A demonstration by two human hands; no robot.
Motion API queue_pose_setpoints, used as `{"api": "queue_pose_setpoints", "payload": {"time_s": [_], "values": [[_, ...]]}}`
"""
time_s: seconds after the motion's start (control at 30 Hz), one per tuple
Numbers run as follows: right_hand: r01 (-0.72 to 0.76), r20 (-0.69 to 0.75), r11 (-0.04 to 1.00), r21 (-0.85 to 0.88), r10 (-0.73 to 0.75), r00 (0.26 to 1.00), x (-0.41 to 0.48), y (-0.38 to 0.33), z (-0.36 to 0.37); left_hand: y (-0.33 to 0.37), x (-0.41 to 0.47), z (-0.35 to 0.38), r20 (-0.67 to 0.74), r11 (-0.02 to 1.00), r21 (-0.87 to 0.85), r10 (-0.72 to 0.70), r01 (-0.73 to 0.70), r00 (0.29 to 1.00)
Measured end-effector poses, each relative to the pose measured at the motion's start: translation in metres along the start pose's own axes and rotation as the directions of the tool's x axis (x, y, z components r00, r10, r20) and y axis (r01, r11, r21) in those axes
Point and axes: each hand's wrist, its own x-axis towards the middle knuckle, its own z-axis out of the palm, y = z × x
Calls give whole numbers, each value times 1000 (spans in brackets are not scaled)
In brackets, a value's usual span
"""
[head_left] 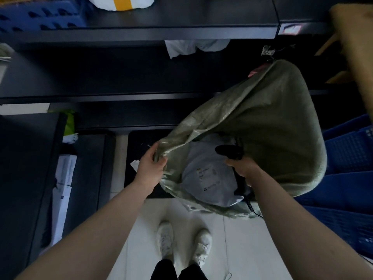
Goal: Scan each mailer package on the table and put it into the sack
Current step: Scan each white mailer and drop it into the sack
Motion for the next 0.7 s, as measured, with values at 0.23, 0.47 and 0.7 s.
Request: {"api": "queue_pose_setpoints", "payload": {"time_s": [0.23, 0.47, 0.7], "values": [[103, -32, 995, 2, -103, 994, -19, -2, -20, -4, -6, 8, 14, 991, 128, 24, -26, 1000], [221, -50, 971, 97, -216, 975, -107, -8, -53, 27, -34, 9, 148, 868, 462, 130, -185, 980], [280, -135, 944, 174, -259, 956, -240, 22, -107, 98, -108, 34, 392, 580, 685, 216, -441, 894]]}}
